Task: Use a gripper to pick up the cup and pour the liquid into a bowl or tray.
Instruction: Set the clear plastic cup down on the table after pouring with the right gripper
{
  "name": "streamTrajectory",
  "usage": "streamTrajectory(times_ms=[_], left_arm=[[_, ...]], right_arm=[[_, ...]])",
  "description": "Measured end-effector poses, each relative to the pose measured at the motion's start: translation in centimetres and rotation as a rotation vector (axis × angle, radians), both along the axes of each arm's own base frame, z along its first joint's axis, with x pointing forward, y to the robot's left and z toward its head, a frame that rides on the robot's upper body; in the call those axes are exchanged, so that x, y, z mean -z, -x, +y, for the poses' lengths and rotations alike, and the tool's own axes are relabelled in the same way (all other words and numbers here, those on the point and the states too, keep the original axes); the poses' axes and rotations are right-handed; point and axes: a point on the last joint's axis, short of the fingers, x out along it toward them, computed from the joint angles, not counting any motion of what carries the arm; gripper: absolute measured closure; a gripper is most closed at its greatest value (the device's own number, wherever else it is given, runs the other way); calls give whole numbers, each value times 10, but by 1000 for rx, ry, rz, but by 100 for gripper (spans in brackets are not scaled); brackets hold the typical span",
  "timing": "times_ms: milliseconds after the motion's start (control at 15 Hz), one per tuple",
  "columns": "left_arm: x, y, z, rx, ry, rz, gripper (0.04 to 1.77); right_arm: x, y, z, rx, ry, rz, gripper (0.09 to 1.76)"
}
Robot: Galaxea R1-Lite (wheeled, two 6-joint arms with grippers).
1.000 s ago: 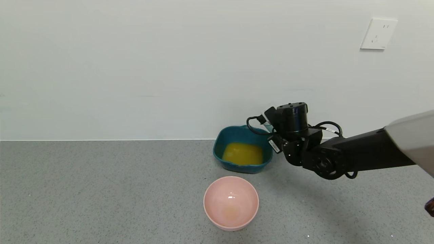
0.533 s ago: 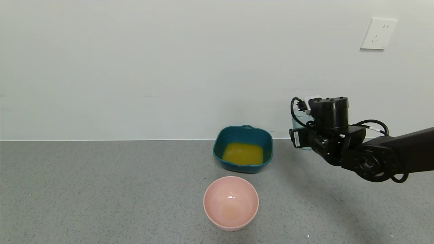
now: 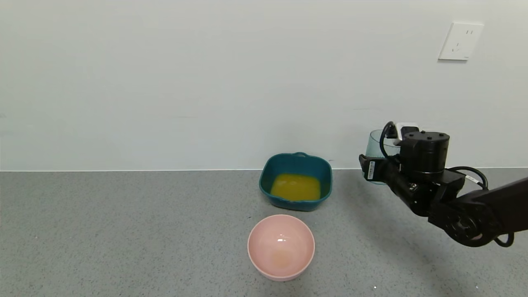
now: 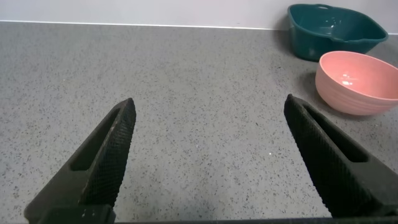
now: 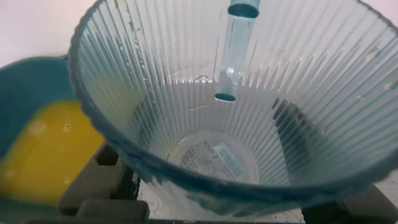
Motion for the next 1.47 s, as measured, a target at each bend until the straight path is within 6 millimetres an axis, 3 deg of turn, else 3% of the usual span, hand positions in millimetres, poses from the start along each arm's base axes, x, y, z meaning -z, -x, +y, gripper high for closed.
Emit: streamTrajectory(times_ms=[467, 1067, 1467], left_arm=[[0, 0, 0, 0, 0, 0, 9], [0, 0, 0, 0, 0, 0, 9], [0, 0, 0, 0, 0, 0, 9]], right_arm=[[41, -9, -7, 27, 3, 5, 48], [76, -41, -53, 105, 11, 71, 48], [101, -52, -61, 121, 13, 95, 48]])
